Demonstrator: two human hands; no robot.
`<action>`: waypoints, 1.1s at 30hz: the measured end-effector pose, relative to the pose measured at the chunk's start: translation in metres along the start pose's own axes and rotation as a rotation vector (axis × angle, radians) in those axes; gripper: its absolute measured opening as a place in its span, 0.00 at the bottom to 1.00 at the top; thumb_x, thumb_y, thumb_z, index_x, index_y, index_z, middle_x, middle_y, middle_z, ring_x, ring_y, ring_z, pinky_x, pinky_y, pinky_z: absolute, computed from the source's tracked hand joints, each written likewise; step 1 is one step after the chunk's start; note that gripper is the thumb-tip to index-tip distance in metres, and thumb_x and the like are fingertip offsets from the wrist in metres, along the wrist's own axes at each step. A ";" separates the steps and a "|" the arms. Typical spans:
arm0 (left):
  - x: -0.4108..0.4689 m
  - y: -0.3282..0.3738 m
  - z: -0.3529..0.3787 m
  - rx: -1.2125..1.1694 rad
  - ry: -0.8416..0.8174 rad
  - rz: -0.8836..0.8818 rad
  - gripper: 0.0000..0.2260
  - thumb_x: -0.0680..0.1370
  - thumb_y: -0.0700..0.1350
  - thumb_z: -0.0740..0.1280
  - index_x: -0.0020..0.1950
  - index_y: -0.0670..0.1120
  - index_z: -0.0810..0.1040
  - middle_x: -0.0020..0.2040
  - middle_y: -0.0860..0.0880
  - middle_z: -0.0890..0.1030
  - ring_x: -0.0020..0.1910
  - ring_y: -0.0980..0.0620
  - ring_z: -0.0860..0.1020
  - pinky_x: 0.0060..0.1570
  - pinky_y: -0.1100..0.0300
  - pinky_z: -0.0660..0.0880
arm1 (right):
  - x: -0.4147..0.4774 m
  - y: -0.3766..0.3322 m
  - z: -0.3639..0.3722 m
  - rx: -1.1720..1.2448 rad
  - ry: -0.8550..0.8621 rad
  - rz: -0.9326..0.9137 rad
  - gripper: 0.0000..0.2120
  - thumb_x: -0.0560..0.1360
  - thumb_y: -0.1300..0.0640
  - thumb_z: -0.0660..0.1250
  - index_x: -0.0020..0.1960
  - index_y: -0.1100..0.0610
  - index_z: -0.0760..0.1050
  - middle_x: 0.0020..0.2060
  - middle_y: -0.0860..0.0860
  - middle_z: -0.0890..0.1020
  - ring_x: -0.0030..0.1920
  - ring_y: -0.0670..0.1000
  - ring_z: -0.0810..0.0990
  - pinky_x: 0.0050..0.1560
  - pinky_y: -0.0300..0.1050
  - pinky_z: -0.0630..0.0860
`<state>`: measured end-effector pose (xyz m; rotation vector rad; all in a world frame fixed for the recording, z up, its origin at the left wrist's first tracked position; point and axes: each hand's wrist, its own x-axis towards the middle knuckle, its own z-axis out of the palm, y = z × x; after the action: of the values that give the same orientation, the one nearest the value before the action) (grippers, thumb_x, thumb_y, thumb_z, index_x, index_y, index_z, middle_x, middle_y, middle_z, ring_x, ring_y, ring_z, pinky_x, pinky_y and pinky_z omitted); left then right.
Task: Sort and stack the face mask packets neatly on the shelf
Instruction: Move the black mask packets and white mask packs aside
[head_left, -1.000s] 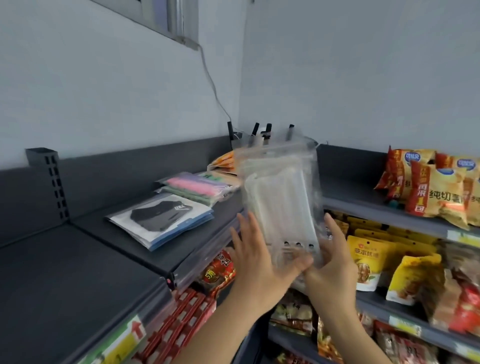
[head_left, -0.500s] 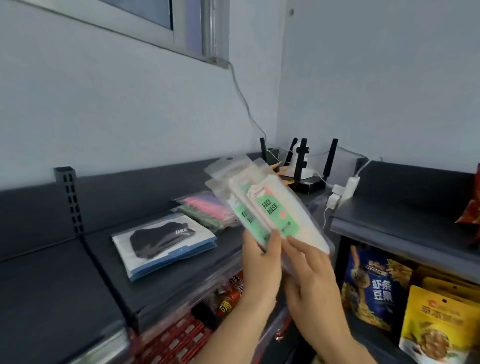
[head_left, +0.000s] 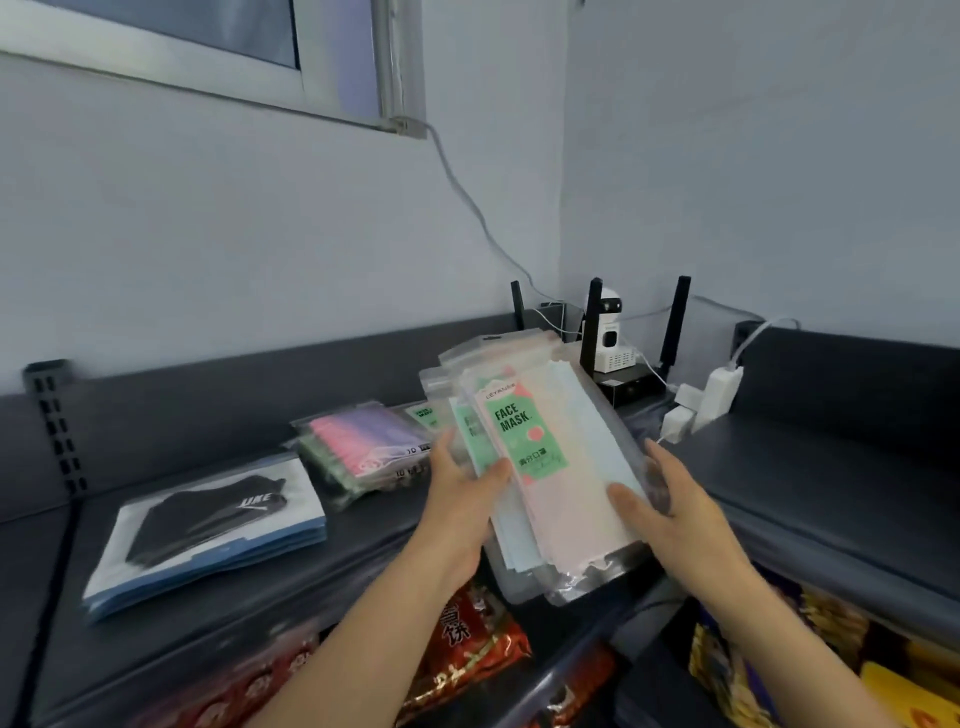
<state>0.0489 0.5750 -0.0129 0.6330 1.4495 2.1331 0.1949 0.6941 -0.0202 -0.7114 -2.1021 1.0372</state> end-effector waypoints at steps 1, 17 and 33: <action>0.008 0.001 0.001 0.012 0.012 0.016 0.28 0.77 0.33 0.63 0.72 0.56 0.61 0.59 0.49 0.80 0.55 0.48 0.81 0.55 0.43 0.77 | 0.008 0.002 0.002 0.042 -0.029 0.003 0.31 0.75 0.51 0.67 0.75 0.50 0.58 0.67 0.47 0.72 0.59 0.44 0.75 0.54 0.35 0.71; 0.142 0.083 -0.008 0.664 -0.070 0.429 0.41 0.74 0.38 0.70 0.77 0.55 0.47 0.65 0.49 0.72 0.63 0.49 0.73 0.60 0.56 0.73 | 0.163 -0.032 0.080 0.200 0.090 -0.261 0.46 0.71 0.68 0.70 0.76 0.45 0.47 0.57 0.46 0.76 0.51 0.45 0.78 0.52 0.42 0.76; 0.186 0.026 -0.020 0.900 -0.034 0.262 0.31 0.76 0.35 0.64 0.75 0.48 0.53 0.68 0.48 0.72 0.62 0.50 0.74 0.57 0.60 0.69 | 0.206 0.009 0.108 0.347 -0.125 -0.141 0.43 0.74 0.74 0.60 0.74 0.40 0.46 0.68 0.45 0.68 0.68 0.46 0.69 0.62 0.40 0.67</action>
<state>-0.1112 0.6683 0.0245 1.2067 2.4054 1.5231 -0.0141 0.7960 -0.0085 -0.3310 -1.9700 1.3498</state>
